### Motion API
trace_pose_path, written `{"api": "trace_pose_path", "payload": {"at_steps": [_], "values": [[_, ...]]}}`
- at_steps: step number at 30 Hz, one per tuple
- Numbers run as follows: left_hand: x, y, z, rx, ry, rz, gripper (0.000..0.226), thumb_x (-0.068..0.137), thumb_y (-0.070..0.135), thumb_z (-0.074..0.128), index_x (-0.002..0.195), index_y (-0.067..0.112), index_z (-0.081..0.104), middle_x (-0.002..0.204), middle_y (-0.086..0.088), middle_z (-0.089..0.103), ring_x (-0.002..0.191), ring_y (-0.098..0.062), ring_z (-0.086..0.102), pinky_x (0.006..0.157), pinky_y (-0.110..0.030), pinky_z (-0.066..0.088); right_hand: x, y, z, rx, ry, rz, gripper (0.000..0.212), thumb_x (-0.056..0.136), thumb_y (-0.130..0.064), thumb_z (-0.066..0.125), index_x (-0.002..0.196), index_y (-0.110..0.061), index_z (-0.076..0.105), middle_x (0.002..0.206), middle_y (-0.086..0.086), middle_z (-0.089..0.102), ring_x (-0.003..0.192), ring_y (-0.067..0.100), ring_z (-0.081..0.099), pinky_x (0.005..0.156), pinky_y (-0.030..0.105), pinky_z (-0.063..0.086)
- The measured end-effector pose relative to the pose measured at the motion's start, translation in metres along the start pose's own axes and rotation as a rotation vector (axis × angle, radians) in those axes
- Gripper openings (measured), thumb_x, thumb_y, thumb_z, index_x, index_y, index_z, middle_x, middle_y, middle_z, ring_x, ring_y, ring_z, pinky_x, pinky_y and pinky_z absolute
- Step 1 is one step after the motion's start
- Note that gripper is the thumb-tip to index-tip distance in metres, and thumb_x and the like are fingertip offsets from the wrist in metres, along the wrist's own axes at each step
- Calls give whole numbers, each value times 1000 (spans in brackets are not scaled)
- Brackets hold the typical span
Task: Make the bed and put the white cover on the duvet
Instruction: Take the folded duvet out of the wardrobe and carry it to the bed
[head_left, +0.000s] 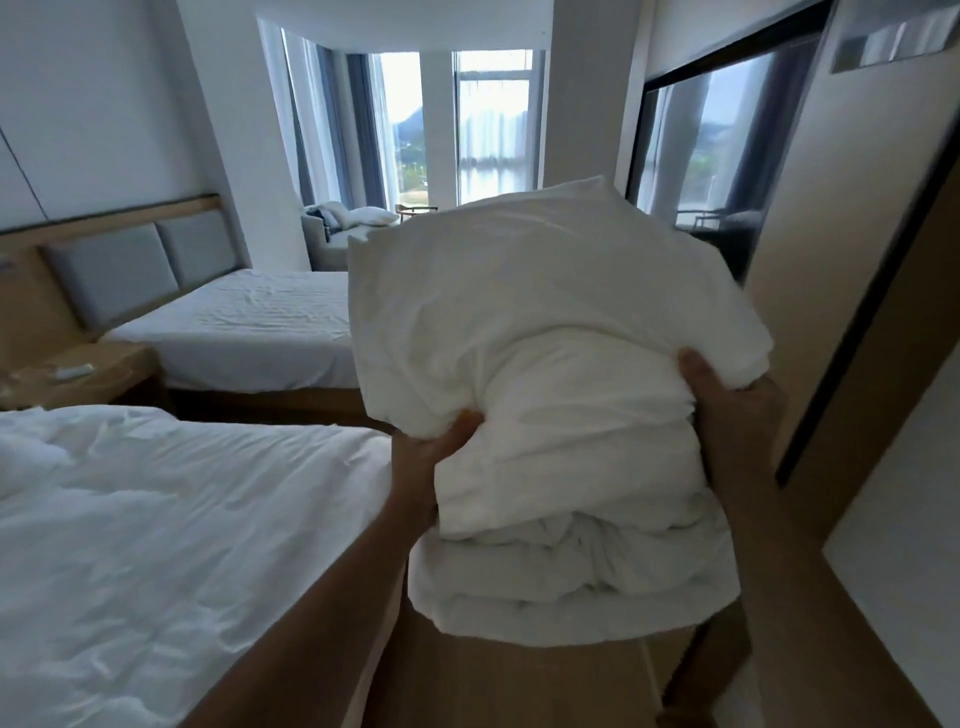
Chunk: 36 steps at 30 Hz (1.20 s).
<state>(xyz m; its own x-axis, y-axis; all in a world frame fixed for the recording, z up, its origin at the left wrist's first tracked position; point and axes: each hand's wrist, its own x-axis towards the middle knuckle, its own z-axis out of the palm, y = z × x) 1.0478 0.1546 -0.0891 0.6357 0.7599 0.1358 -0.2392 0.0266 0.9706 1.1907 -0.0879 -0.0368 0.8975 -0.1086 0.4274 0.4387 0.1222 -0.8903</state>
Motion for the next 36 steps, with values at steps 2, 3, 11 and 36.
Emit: {"api": "trace_pose_path", "payload": {"at_steps": [2,3,11,36], "values": [[66,-10,25,15,11,22,38,74,23,89,107,17,71,94,8,78,90,-4,73,68,-9,52,59,36,38,3,13,12,41,80,-41,84,113,-21,71,103,-10,72,92,5,70,81,30,57],[98,-13,36,20,22,28,42,74,23,89,110,14,71,97,5,78,92,-6,73,68,-10,52,85,50,59,-7,26,26,51,78,-45,84,118,-18,71,110,-5,73,99,13,70,87,36,57],[356,-65,86,39,74,19,31,79,14,86,106,4,73,94,-1,79,89,-9,74,68,-12,51,266,170,241,28,-41,115,20,83,-28,84,94,-36,69,100,-20,69,88,-6,68,86,29,54],[1242,-256,124,56,407,-126,17,81,21,84,91,15,72,81,9,78,79,-3,73,62,-9,51,792,614,960,-48,-338,250,47,85,-34,80,124,-13,67,113,-2,67,105,16,65,71,8,46]]}}
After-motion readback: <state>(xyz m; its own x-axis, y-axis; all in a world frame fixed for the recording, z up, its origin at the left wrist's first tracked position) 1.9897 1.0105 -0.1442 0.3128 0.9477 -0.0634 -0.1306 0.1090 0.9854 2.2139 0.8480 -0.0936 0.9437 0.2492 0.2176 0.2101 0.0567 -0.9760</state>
